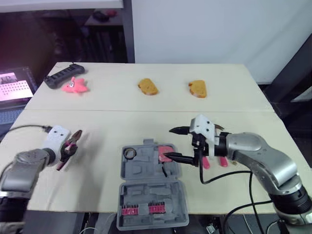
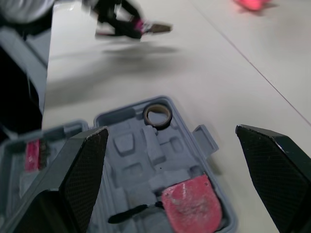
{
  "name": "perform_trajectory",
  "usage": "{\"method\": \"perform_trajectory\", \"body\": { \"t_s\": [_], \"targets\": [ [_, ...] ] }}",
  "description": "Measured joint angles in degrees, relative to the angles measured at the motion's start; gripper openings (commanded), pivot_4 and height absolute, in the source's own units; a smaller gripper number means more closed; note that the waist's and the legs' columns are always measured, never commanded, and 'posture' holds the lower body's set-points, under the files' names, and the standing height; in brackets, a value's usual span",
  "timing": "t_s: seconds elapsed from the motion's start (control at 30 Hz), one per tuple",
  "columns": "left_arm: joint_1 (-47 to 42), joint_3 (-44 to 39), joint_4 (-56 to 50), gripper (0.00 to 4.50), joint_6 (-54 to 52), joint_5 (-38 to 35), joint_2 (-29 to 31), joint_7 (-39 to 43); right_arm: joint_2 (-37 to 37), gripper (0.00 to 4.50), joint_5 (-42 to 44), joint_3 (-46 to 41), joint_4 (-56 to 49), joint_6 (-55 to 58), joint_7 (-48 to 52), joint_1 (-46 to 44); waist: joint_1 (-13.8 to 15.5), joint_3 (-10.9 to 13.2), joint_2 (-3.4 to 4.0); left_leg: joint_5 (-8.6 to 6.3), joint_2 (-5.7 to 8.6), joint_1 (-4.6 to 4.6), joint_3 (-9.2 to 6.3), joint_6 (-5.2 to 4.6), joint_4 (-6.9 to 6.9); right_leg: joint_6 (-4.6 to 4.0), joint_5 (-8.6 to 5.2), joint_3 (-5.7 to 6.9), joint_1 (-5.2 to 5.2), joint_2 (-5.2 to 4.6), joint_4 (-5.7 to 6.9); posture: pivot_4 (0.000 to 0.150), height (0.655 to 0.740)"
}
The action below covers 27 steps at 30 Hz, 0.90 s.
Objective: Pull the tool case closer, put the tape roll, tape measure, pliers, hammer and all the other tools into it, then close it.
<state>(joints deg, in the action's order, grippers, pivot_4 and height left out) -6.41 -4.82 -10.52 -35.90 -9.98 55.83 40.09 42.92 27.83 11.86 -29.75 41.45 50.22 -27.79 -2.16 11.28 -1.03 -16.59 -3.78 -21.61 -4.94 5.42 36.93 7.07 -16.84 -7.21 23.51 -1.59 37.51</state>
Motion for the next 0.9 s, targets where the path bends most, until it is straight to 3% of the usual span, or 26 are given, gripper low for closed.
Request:
{"method": "perform_trajectory", "body": {
  "t_s": [0.17, 0.27, 0.37, 0.6, 0.9],
  "targets": [
    [-7.43, 11.07, -5.97, 2.35, 5.64, 0.36, 5.99, 15.32, -2.88, 4.5, -9.94, 12.96, 4.73, -2.82, 4.03, -14.33, -0.62, 0.04, 0.08, 0.01, -0.03, 0.05, 0.05, 0.01, -0.06, -0.03, 0.02, -0.02, 0.0, 0.06, -0.1, 0.15, 0.74],
    [-14.91, 16.19, -4.48, 2.35, 6.69, 0.63, 4.89, 21.92, -10.16, 4.5, -16.12, 22.55, 9.54, -1.75, 4.04, -20.54, -1.26, 0.05, 0.07, 0.0, -0.05, -0.09, 0.02, -0.03, -0.1, 0.12, 0.1, -0.01, 0.22, 0.12, 0.09, 0.15, 0.74],
    [-21.4, 20.12, -2.21, 2.35, 9.92, 2.03, 3.13, 26.8, -15.57, 4.5, -19.85, 29.01, 14.29, 0.95, 4.33, -25.28, -1.71, 0.04, 0.07, 0.13, 0.0, -0.86, -0.02, 0.2, 0.16, 0.13, 0.11, 0.01, 1.07, 0.06, 0.51, 0.15, 0.74],
    [-27.47, 24.36, 1.83, 2.35, 12.91, 3.74, 0.24, 34.15, -20.59, 4.5, -23.88, 31.17, 22.88, 6.76, 3.86, -29.45, -2.02, 0.04, 0.07, 0.07, 0.0, -0.84, -0.09, 0.06, 0.14, 0.11, 0.11, 0.11, 1.1, 0.06, 0.64, 0.15, 0.74],
    [-29.63, 24.41, 5.68, 2.35, 13.91, 6.5, -2.07, 36.02, -22.42, 4.5, -25.38, 30.65, 25.07, 8.27, 3.9, -29.46, -1.98, 0.04, 0.08, 0.08, 0.0, -0.83, -0.13, 0.05, 0.16, 0.11, 0.12, 0.12, 1.1, 0.06, 0.69, 0.15, 0.74]
  ]
}}
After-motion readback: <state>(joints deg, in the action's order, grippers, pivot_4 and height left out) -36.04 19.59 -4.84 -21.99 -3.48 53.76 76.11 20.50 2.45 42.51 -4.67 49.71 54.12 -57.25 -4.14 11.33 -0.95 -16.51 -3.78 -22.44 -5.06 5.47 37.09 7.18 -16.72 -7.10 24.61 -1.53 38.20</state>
